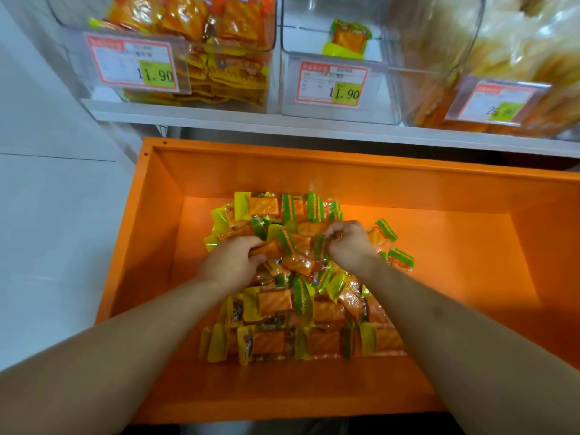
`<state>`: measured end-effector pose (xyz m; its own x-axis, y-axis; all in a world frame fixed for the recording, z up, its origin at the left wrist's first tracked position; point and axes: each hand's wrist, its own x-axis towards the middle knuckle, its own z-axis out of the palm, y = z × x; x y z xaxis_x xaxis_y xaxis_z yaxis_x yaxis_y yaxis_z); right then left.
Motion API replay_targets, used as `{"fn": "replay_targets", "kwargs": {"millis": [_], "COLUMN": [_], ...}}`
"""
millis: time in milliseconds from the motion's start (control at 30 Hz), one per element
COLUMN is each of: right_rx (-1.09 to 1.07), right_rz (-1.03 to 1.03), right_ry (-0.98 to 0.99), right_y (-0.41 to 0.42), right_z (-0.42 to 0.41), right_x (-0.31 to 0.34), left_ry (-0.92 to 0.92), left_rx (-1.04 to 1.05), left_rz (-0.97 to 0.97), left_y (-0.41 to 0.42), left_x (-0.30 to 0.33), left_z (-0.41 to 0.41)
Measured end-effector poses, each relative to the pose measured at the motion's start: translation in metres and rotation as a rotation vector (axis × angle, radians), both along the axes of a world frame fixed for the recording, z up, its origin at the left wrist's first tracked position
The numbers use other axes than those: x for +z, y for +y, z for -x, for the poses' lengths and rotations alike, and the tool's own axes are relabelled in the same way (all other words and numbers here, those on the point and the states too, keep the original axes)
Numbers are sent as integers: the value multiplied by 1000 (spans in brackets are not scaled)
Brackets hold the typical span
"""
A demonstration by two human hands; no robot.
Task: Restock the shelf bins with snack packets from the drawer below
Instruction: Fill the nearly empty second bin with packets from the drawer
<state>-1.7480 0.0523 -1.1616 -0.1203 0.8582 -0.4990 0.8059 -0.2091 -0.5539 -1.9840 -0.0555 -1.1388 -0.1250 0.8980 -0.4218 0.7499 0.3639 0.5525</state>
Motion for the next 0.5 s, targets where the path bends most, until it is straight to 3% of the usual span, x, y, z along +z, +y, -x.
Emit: {"fn": "replay_targets", "kwargs": {"millis": [167, 500], "right_rx": [-54, 54], "right_rz": [19, 58], "right_ry": [114, 488], "right_y": [10, -19], "right_z": [8, 2], "right_x": [71, 236], "left_ry": [46, -224], "left_rx": [87, 204], "left_rz": [-79, -218], "left_y": [2, 10], "left_x": [44, 186], "left_z": [1, 13]}}
